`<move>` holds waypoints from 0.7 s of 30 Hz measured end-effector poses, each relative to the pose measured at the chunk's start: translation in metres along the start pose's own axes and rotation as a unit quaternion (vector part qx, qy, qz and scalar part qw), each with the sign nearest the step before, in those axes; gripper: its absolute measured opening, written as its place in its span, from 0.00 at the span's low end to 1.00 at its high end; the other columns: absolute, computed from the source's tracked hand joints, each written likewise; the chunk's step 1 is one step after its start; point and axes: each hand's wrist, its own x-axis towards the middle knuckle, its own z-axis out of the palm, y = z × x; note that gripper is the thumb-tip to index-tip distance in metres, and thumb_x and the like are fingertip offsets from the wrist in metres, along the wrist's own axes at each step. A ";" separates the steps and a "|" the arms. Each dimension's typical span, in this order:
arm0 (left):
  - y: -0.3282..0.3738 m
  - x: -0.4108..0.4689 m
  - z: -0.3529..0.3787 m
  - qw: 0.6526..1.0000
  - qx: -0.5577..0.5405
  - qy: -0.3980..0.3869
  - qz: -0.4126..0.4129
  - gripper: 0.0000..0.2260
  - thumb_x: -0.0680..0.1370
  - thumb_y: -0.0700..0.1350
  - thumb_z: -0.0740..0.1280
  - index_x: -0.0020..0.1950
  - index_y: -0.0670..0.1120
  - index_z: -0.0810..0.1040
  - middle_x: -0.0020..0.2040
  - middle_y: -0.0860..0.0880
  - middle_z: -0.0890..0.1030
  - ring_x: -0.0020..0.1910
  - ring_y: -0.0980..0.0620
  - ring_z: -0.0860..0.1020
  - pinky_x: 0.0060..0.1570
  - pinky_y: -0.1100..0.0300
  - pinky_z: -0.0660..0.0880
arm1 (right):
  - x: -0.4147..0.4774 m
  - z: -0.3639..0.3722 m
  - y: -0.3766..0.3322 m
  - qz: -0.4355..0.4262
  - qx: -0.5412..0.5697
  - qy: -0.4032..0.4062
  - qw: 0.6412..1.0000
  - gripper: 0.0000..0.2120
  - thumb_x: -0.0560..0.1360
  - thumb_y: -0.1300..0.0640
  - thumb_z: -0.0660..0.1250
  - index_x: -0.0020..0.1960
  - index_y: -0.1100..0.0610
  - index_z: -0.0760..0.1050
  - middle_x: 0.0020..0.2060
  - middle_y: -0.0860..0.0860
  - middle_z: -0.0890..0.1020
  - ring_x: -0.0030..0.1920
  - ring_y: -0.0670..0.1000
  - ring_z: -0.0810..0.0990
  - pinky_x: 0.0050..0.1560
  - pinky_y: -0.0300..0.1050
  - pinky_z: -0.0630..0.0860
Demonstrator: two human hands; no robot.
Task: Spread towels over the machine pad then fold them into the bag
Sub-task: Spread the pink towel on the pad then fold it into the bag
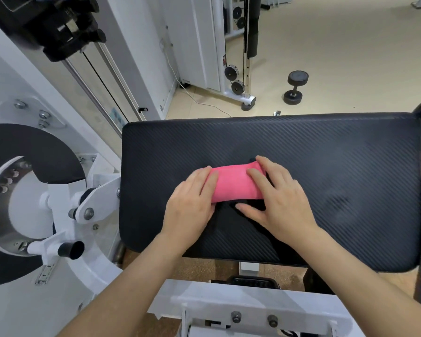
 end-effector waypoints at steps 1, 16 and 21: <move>-0.001 0.008 -0.002 1.000 -0.016 -0.003 -0.016 0.25 0.71 0.41 0.71 0.68 0.41 0.74 0.64 0.43 0.77 0.64 0.44 0.75 0.60 0.50 0.74 | 0.000 -0.002 0.002 -0.005 -0.017 -0.019 1.000 0.28 0.70 0.45 0.72 0.66 0.57 0.73 0.71 0.57 0.69 0.67 0.59 0.70 0.48 0.54 0.76; 0.048 -0.011 -0.062 0.631 -0.641 -0.028 -0.437 0.15 0.81 0.52 0.62 0.58 0.41 0.78 0.41 0.47 0.80 0.31 0.54 0.77 0.34 0.60 0.77 | -0.007 -0.059 -0.035 0.383 0.620 -0.112 0.676 0.17 0.82 0.47 0.60 0.48 0.60 0.78 0.31 0.52 0.81 0.31 0.50 0.81 0.38 0.44 0.78; 0.082 -0.029 -0.074 0.535 -0.709 -0.006 -0.460 0.15 0.82 0.50 0.62 0.54 0.38 0.78 0.34 0.47 0.78 0.27 0.54 0.73 0.26 0.64 0.74 | -0.034 -0.081 -0.045 0.415 0.644 -0.070 0.639 0.18 0.81 0.47 0.62 0.42 0.61 0.78 0.28 0.52 0.75 0.26 0.48 0.71 0.37 0.43 0.77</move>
